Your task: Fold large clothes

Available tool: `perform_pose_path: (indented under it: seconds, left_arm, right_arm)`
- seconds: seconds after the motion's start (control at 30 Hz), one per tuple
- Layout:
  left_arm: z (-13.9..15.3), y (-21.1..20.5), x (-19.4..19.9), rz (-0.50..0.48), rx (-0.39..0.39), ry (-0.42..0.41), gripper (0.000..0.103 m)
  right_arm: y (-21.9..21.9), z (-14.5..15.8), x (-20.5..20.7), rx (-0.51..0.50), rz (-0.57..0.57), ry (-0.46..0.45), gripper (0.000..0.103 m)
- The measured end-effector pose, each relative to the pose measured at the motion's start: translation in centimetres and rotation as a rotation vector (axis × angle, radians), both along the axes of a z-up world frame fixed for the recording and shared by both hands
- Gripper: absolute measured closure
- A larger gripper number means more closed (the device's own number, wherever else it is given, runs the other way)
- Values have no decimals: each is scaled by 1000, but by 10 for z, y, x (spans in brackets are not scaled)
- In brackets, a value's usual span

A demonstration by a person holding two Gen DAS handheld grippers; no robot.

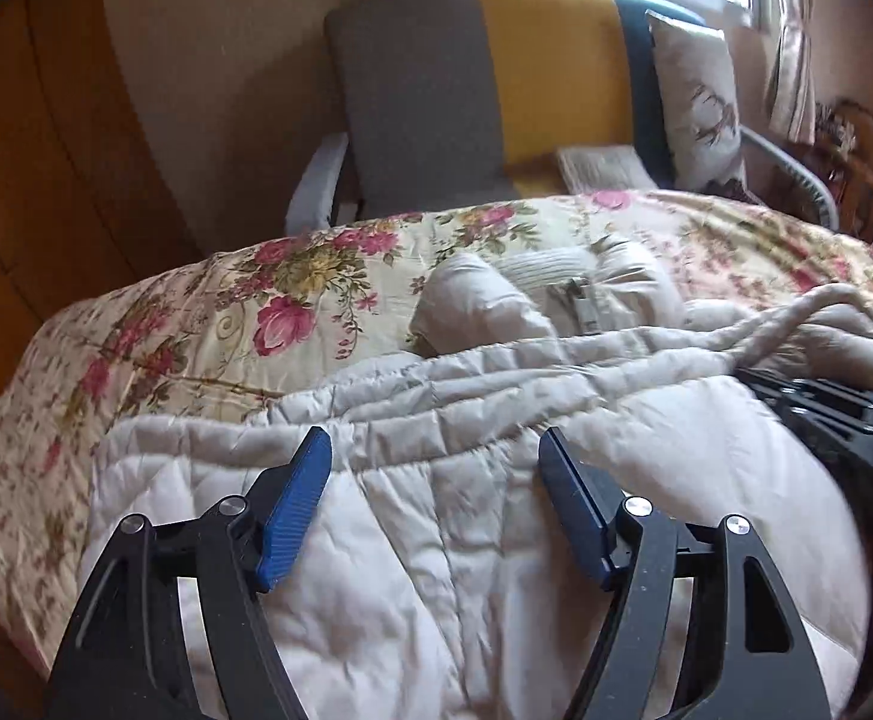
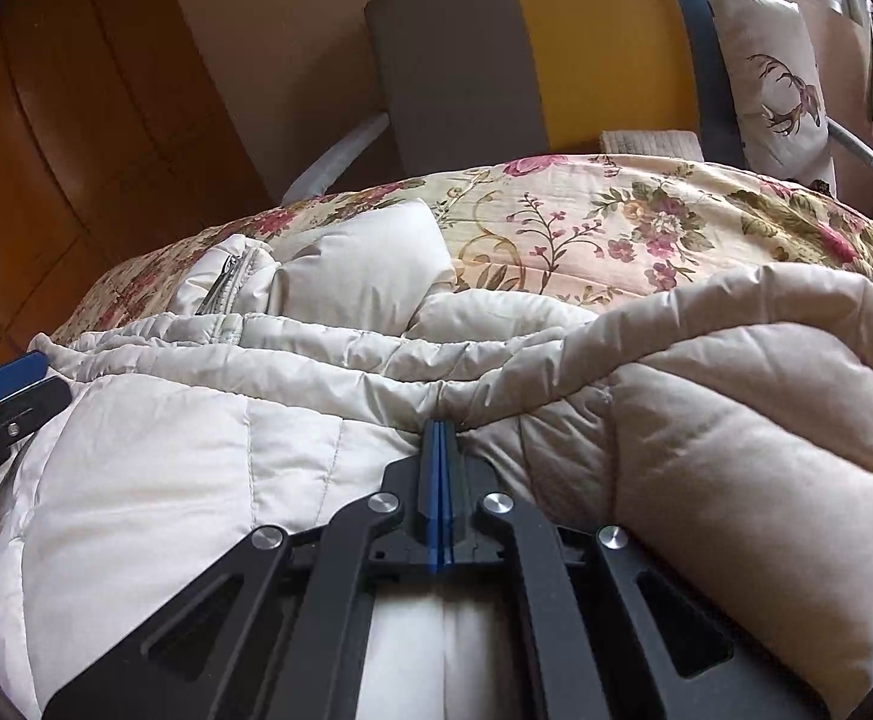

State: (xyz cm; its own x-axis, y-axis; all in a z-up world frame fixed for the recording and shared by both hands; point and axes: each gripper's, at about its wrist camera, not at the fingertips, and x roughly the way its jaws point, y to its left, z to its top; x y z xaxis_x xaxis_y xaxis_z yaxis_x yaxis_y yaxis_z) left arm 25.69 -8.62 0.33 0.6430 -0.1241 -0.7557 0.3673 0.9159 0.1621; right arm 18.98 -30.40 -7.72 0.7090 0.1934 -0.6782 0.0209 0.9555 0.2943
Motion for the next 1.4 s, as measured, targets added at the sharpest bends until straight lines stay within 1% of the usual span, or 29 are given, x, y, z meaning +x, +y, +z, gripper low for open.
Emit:
perform_pose_path:
  seconds: [0.03, 0.07, 0.1, 0.13, 0.2, 0.27, 0.43, 0.57, 0.63, 0.8, 0.9, 0.93, 0.97, 1.0, 1.07, 1.17, 1.2, 1.27, 1.33, 1.4]
  left_arm:
    - [-7, 1, 7, 4, 20, 4, 31]
    - [-16, 1, 16, -1, 30, 8, 23]
    - [-23, 4, 22, -3, 27, 8, 16]
    - [-30, 8, 29, -1, 6, 16, 14]
    - [-44, 22, 42, 10, -100, 59, 11]
    - [-51, 25, 46, 9, -157, 76, 10]
    - [-50, 25, 38, 9, -167, 41, 10]
    - [-33, 33, 17, 44, -154, 9, 10]
    - [-21, 40, 3, 68, -145, -21, 4]
    - [2, 77, -28, 173, -108, -98, 4]
    - [4, 98, -36, 247, -34, -154, 4]
    - [1, 104, -37, 267, -16, -158, 4]
    - [-6, 111, -35, 281, -10, -141, 4]
    - [-14, 116, -31, 284, -16, -112, 4]
    - [-29, 126, -26, 286, -64, -79, 3]
    - [-44, 141, -17, 300, -188, -22, 3]
    - [-47, 142, -14, 301, -211, -8, 3]
    - [-50, 143, -11, 299, -230, 11, 3]
    - [-50, 144, -13, 295, -237, 8, 3]
    - [-50, 146, -14, 293, -250, 2, 3]
  right_arm:
    - [0, 0, 0, 4, 0, -1, 103]
    - [-1, 0, 0, 6, 0, -1, 103]
    - [-1, -1, 0, 7, -1, -1, 103]
    - [-1, -1, 0, 8, -2, -1, 103]
    - [-1, -1, 0, 12, -5, -3, 103]
    - [-2, 0, 0, 17, -10, -4, 103]
    - [1, 1, -1, -3, -14, -10, 103]
    - [5, 2, -4, -23, -13, -21, 103]
    - [9, 4, -6, -52, -21, -25, 102]
    - [20, 7, -8, -140, -38, -31, 102]
    - [27, 9, -11, -204, -54, -36, 102]
    - [30, 10, -12, -230, -60, -37, 102]
    - [33, 10, -12, -253, -64, -37, 102]
    - [36, 11, -12, -276, -67, -36, 102]
    - [39, 10, -12, -305, -68, -34, 102]
    - [42, 10, -13, -326, -70, -33, 102]
    - [42, 10, -13, -326, -70, -33, 102]
    - [41, 9, -13, -324, -69, -31, 102]
    - [38, 9, -13, -307, -65, -32, 102]
    - [29, 14, -16, -243, -56, -42, 101]
